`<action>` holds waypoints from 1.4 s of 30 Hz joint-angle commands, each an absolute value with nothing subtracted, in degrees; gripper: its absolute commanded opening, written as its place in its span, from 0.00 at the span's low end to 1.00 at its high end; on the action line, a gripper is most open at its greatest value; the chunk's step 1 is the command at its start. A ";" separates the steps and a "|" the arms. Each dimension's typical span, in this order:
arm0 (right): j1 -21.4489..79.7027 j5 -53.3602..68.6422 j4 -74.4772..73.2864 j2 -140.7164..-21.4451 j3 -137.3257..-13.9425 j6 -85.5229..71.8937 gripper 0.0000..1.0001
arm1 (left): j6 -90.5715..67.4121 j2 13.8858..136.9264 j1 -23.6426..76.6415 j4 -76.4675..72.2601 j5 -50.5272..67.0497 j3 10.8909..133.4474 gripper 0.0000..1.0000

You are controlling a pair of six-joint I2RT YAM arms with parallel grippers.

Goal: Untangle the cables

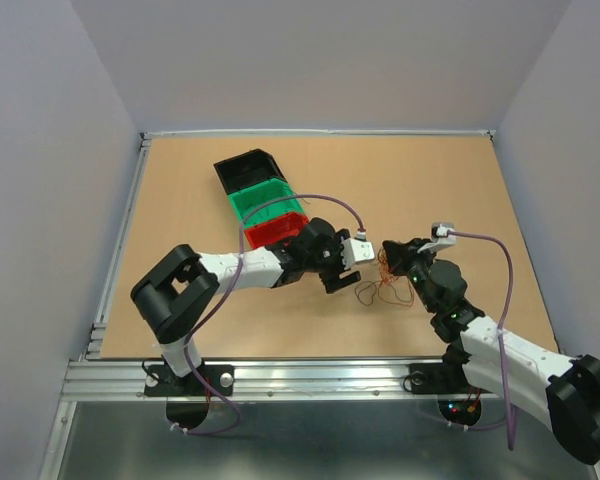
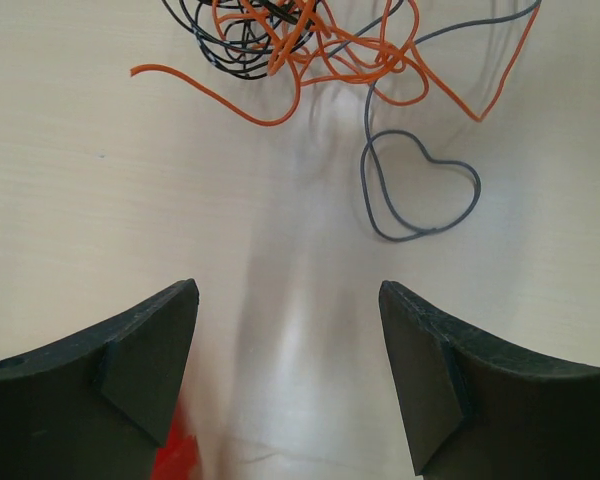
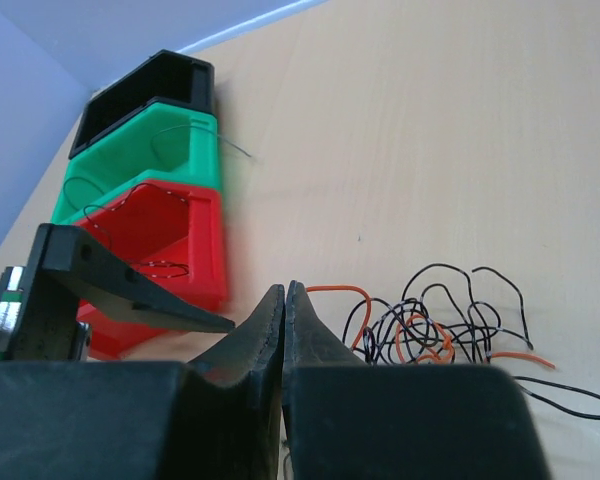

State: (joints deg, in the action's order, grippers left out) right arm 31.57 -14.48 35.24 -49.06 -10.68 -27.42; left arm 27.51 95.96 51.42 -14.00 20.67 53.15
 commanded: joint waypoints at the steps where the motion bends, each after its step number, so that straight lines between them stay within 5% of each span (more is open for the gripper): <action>1: 31.82 -19.07 39.28 -48.25 -9.32 -29.00 0.01 | 23.12 99.05 53.79 -16.61 18.47 58.01 0.83; 13: 31.82 -18.46 41.74 -49.57 -9.14 -29.53 0.01 | 21.88 103.87 54.75 -16.27 23.20 61.25 0.82; 20: 31.82 -18.98 42.36 -50.10 -8.97 -29.71 0.01 | 23.55 109.24 56.86 -12.57 24.35 64.86 0.69; 24: 31.82 -20.91 42.28 -48.96 -8.18 -30.14 0.00 | 24.96 111.44 57.48 -10.11 23.99 66.44 0.35; 25: 31.82 -21.61 42.19 -48.61 -8.00 -30.15 0.01 | 25.22 112.14 57.57 -9.59 23.91 67.05 0.05; 26: 31.82 -22.14 42.19 -48.17 -7.74 -30.06 0.00 | 25.40 112.32 57.57 -9.15 23.56 67.23 0.00; 42: 31.73 -49.03 37.44 -43.60 -4.57 -34.53 0.01 | 20.40 83.09 49.14 -20.19 26.80 55.56 0.00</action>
State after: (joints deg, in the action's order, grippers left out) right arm 31.57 -38.94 37.28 -44.88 -6.48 -31.70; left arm 24.16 93.78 53.12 -11.84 23.66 59.42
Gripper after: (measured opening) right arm 0.021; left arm 0.023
